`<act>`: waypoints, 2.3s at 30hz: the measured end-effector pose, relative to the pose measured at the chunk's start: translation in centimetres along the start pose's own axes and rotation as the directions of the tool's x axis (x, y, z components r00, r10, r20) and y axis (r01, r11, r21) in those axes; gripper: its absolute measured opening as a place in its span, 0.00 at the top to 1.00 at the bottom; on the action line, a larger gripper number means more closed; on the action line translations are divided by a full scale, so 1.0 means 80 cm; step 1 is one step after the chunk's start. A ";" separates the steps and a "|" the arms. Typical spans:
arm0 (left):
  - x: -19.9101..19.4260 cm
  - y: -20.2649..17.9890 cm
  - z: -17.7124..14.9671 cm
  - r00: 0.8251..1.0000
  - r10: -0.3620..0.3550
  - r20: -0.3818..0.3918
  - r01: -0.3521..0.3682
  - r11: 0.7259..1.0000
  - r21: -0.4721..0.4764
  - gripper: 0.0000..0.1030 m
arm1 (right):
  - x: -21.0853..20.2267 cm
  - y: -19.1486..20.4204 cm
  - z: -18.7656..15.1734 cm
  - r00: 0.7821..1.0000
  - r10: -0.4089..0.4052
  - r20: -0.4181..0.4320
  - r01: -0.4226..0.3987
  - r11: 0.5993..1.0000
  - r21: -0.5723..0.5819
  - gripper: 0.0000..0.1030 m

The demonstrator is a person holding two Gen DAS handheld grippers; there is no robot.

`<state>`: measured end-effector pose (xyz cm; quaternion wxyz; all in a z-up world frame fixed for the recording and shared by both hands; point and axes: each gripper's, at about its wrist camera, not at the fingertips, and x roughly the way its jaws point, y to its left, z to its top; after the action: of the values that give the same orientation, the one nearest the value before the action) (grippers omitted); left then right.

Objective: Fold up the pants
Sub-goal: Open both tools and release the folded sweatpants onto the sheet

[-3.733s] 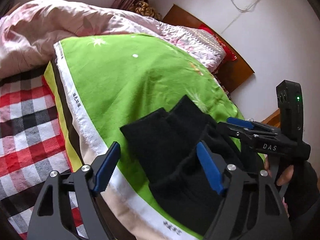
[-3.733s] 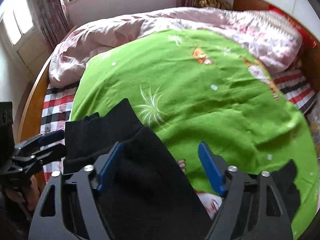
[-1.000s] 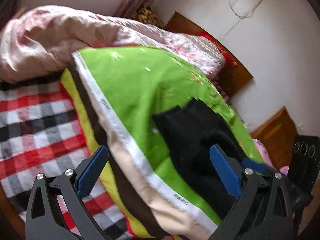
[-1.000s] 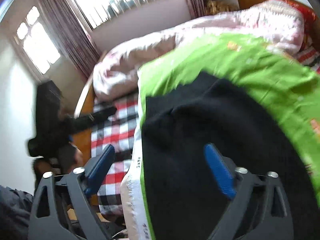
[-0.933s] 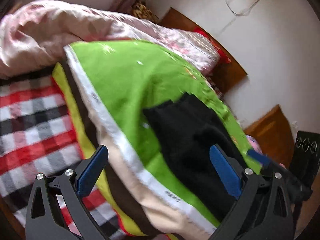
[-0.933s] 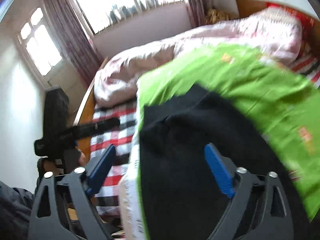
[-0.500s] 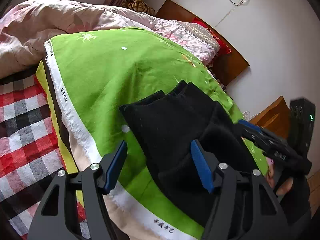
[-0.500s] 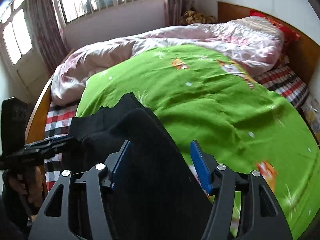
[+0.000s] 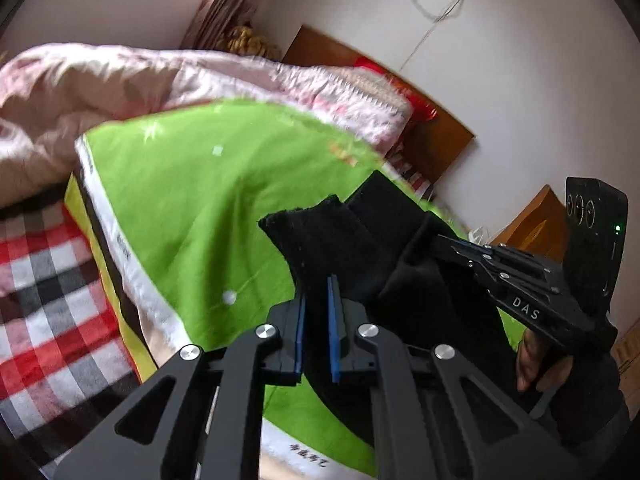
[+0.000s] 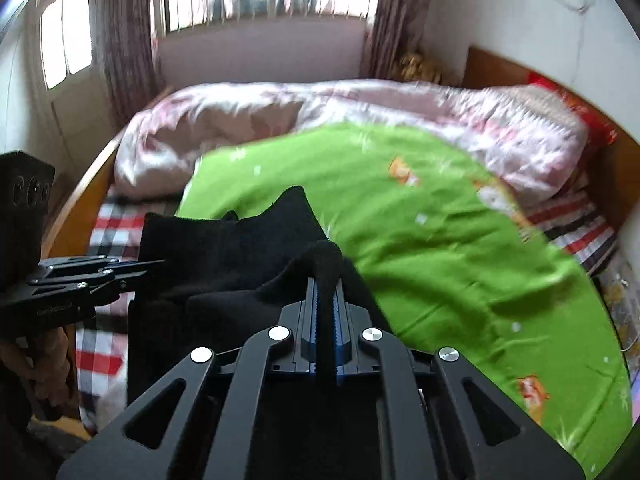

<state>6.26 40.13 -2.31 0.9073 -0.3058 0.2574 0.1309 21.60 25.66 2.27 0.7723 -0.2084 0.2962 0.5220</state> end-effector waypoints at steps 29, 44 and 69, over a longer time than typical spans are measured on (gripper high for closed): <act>-0.020 -0.222 -0.086 0.994 -0.026 -0.103 0.071 0.881 0.467 0.02 | -0.209 -0.134 -0.158 0.994 -0.073 0.083 0.019 0.851 0.525 0.05; 0.093 -0.605 -0.318 0.775 -0.160 -0.611 0.610 0.438 0.660 0.02 | -0.548 -0.176 -0.495 0.787 -0.547 -0.285 0.551 0.416 0.723 0.05; 0.175 -0.670 -0.408 0.840 -0.010 -0.543 0.496 0.422 0.759 0.01 | -0.574 -0.029 -0.567 0.833 -0.504 -0.230 0.496 0.495 0.713 0.06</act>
<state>26.44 -20.78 -6.03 0.8514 0.1479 0.4420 -0.2404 0.02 -35.15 -0.19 0.9056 0.0539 0.4068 0.1074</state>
